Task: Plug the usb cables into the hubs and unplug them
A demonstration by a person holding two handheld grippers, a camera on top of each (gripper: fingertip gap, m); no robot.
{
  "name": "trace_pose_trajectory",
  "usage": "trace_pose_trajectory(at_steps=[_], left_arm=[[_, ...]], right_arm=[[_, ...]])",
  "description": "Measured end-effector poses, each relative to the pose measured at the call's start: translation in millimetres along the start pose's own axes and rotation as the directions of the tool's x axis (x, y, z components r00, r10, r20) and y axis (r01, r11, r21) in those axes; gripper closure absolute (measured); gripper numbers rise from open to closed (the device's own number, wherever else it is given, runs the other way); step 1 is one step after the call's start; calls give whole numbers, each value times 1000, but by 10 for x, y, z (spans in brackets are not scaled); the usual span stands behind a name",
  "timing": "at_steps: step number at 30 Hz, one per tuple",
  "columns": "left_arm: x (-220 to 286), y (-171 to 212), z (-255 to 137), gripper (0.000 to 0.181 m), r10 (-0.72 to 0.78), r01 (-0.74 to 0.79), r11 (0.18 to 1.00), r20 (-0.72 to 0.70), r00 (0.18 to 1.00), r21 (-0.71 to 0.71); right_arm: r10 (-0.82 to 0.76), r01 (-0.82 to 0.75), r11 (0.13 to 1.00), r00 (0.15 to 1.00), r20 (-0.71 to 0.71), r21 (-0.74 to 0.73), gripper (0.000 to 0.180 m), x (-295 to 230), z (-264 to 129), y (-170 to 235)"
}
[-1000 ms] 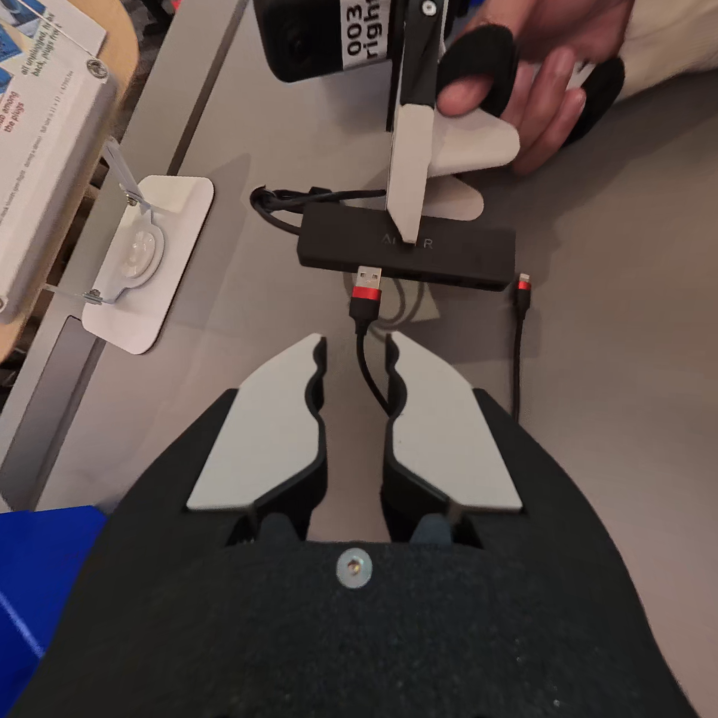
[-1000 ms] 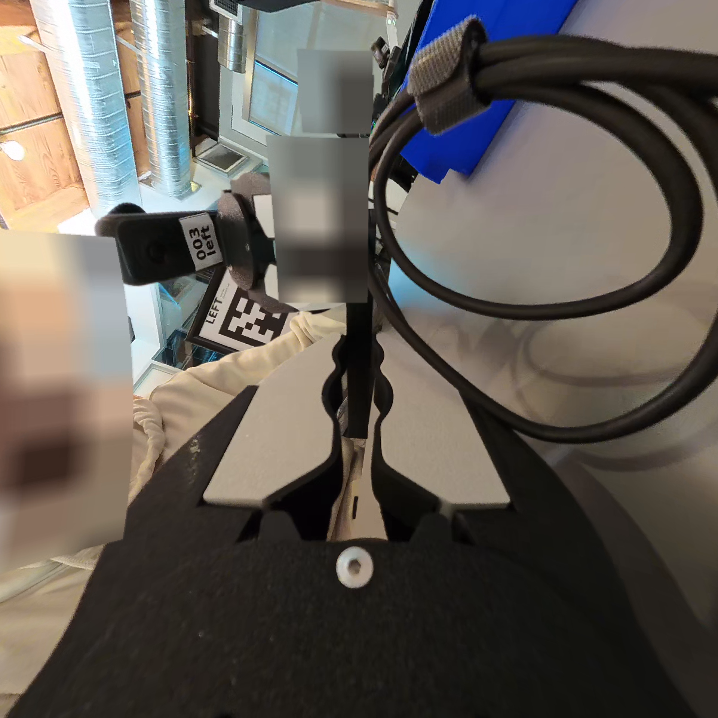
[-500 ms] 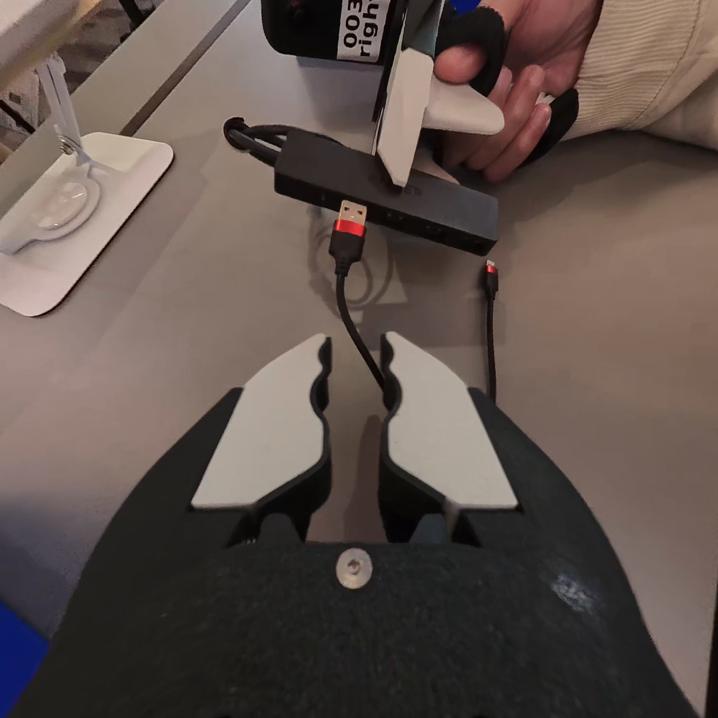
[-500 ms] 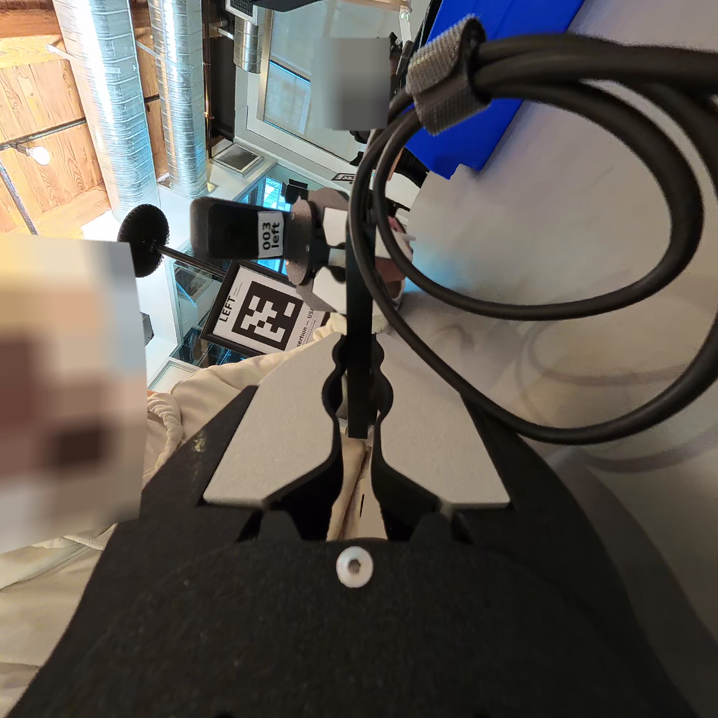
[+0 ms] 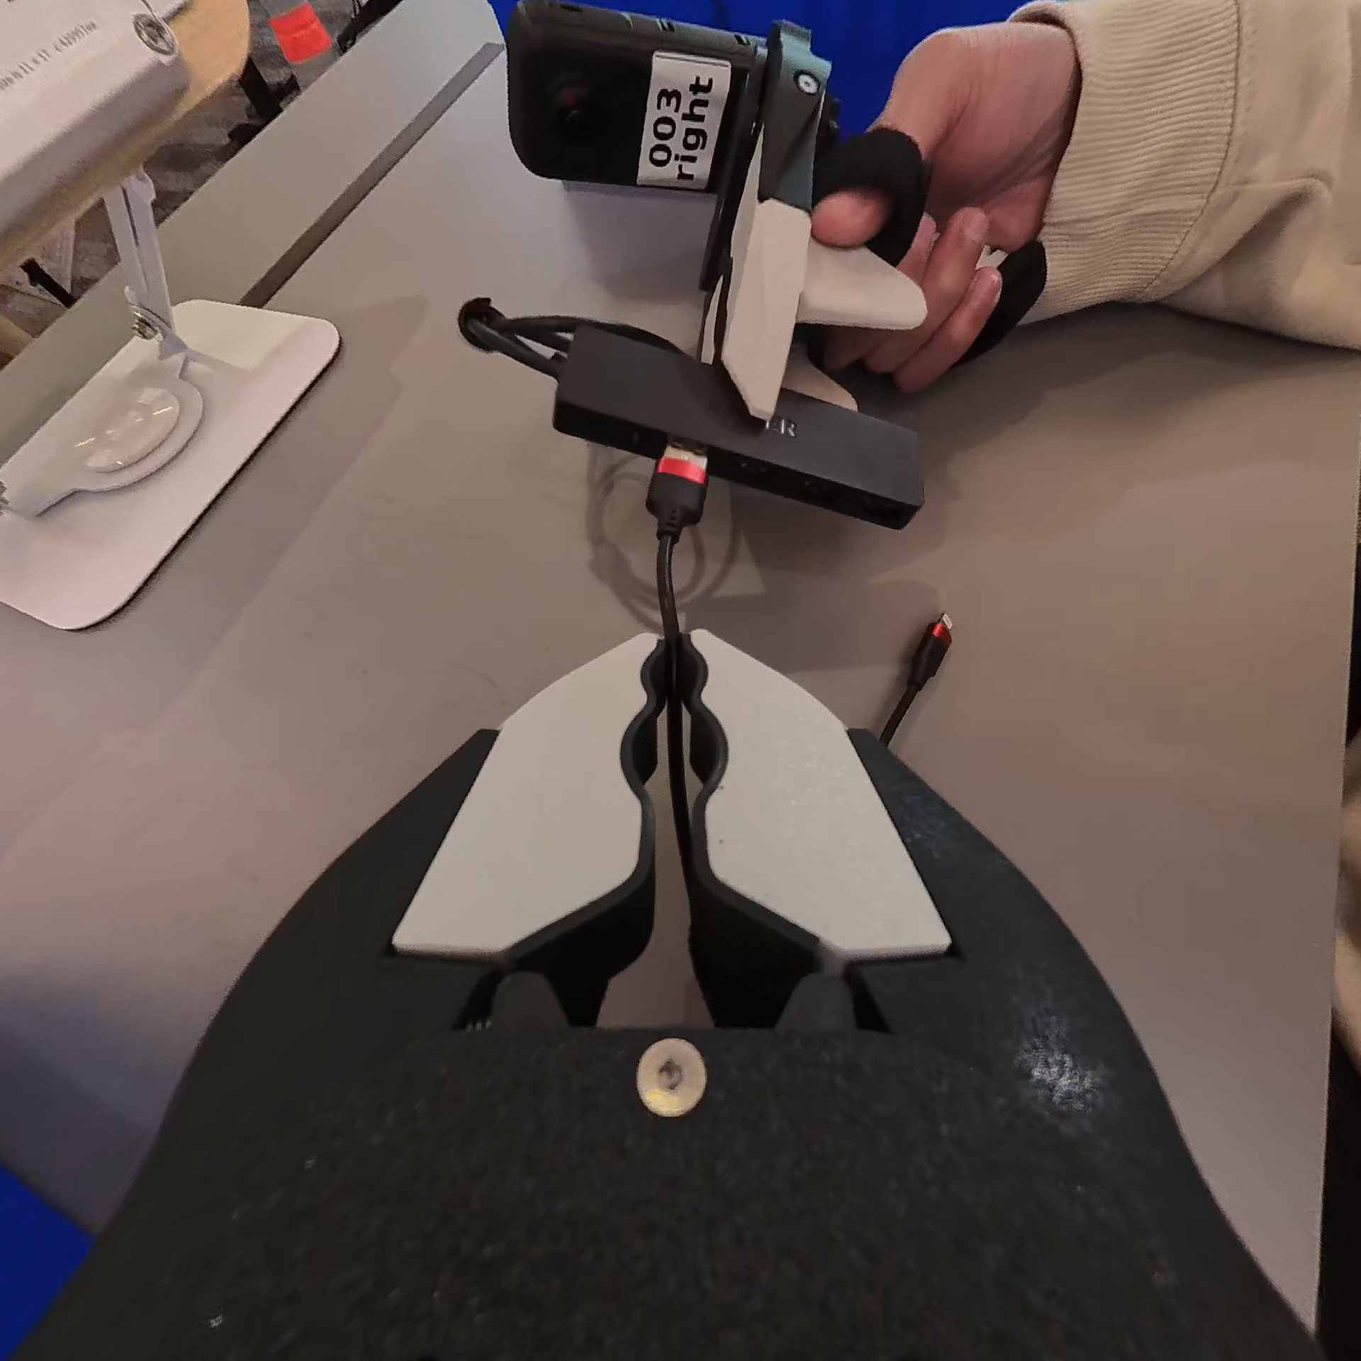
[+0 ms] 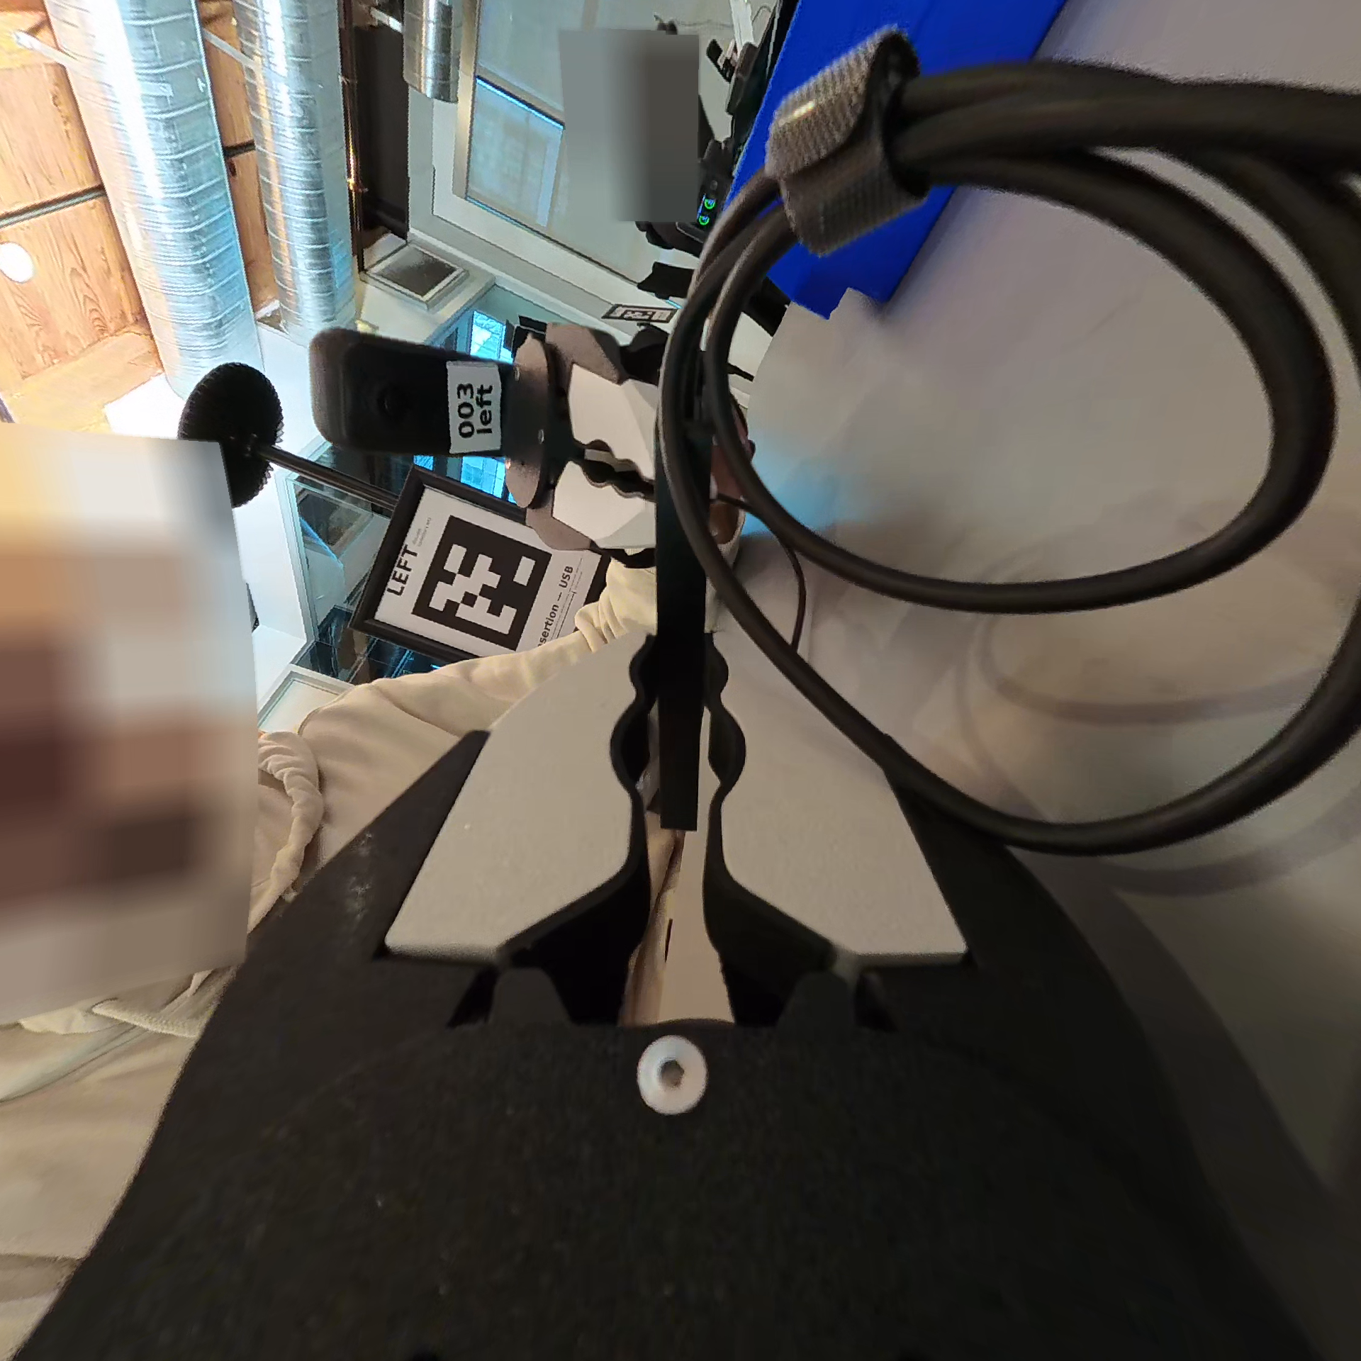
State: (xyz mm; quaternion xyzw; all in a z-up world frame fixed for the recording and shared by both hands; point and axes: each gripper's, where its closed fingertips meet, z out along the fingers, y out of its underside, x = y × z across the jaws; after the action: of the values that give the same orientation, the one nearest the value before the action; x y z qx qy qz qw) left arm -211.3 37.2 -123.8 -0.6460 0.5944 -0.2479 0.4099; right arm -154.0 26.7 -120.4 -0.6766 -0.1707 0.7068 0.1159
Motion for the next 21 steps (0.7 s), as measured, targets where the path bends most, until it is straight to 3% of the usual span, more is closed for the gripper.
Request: trace_pose_trajectory(at_steps=[7,12,21], left_arm=[[20,25,40,178,31,-31,999,2,1000,-43],[-37,-55,2,177,26,-26,1000,24,999,10],[-33,-128,60,160,106,-109,993,58,993,54]], right_arm=[[6,-6,1000,1000,3,1,169,-3,-18,0],[0,0,1000,1000,26,2,169,-51,-19,-8],[26,-27,1000,997,70,7,169,-80,-8,-8]])
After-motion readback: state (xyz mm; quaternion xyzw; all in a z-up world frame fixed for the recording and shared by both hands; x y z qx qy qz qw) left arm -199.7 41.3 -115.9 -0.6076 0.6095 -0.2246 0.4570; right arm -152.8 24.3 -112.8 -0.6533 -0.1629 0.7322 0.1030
